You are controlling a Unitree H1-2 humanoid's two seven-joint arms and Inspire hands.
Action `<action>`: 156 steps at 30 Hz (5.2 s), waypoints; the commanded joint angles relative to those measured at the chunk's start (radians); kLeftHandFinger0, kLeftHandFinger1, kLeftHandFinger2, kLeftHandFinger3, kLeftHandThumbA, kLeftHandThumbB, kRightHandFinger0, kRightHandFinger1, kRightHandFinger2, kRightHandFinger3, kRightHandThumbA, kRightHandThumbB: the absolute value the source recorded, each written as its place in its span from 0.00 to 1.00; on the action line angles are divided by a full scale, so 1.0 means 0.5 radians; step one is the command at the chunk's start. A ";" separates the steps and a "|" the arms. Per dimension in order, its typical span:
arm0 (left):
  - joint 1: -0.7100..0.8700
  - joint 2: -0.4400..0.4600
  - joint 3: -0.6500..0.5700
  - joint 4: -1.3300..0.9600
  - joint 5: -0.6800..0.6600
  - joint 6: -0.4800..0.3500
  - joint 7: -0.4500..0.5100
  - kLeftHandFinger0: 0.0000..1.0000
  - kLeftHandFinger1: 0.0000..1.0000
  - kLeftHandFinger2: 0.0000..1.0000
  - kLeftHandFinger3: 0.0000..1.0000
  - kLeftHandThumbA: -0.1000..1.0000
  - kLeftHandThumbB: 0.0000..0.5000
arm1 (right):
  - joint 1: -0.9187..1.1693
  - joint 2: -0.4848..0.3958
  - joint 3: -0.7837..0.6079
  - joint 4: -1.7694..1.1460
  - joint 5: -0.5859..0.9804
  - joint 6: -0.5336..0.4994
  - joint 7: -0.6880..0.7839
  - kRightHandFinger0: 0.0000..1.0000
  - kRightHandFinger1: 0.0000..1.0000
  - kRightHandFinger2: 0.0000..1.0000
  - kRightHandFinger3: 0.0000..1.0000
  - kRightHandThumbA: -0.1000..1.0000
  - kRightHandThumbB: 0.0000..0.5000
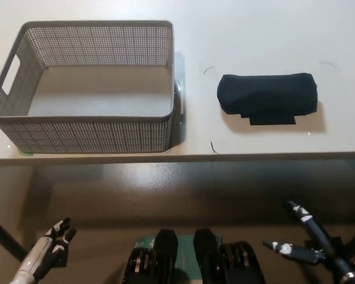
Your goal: Use the right hand to pick up the pencil case on the right hand side and put it into a grey container on the left side
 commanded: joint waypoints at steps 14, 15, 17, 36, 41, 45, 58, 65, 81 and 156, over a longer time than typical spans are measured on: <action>-0.088 0.081 0.023 -0.011 0.031 -0.112 -0.025 1.00 1.00 1.00 1.00 1.00 0.68 | 0.421 -0.394 -0.489 -1.459 -0.350 0.363 0.014 1.00 1.00 1.00 1.00 0.81 0.86; -0.092 0.079 0.030 -0.009 0.013 -0.110 -0.034 1.00 1.00 1.00 1.00 1.00 0.70 | 0.435 -0.405 -0.535 -1.532 -0.338 0.396 0.018 1.00 1.00 1.00 1.00 0.85 0.88; -0.092 0.080 0.031 -0.020 0.013 -0.096 -0.037 1.00 1.00 1.00 1.00 1.00 0.71 | 0.456 -0.420 -0.605 -1.633 -0.346 0.417 0.015 1.00 1.00 1.00 1.00 0.92 0.84; -0.045 0.090 0.031 -0.021 0.007 -0.133 -0.075 1.00 1.00 1.00 1.00 1.00 0.66 | -0.628 -0.731 -0.385 -1.633 -0.775 0.877 0.496 1.00 1.00 1.00 1.00 1.00 0.97; -0.018 0.089 0.029 -0.024 0.019 -0.135 -0.072 1.00 1.00 1.00 1.00 1.00 0.63 | -1.040 -0.701 -0.166 -1.194 -0.871 0.850 0.548 1.00 1.00 1.00 1.00 1.00 1.00; -0.005 0.090 0.031 -0.048 0.012 -0.127 -0.081 1.00 1.00 1.00 1.00 1.00 0.62 | -1.298 -0.666 -0.017 -0.851 -0.933 0.772 0.539 1.00 1.00 1.00 1.00 1.00 1.00; 0.029 0.079 0.028 -0.048 0.019 -0.125 -0.087 1.00 1.00 1.00 1.00 1.00 0.61 | -1.953 -0.425 0.448 0.283 -0.996 0.598 0.579 1.00 1.00 1.00 1.00 1.00 1.00; 0.030 0.076 0.025 -0.059 0.005 -0.123 -0.107 1.00 1.00 1.00 1.00 1.00 0.63 | -2.140 -0.281 0.438 0.907 -0.741 0.404 0.637 1.00 1.00 1.00 1.00 1.00 1.00; 0.019 0.080 0.020 -0.088 0.031 -0.108 -0.125 1.00 1.00 1.00 1.00 1.00 0.67 | -2.302 -0.091 0.369 1.479 -0.615 0.212 0.576 1.00 1.00 1.00 1.00 1.00 1.00; -0.243 0.119 0.032 -0.025 -0.026 -0.305 -0.314 1.00 1.00 1.00 1.00 1.00 0.85 | -2.089 0.121 0.747 2.208 -0.818 0.044 -0.710 0.23 0.51 0.73 0.68 0.00 0.47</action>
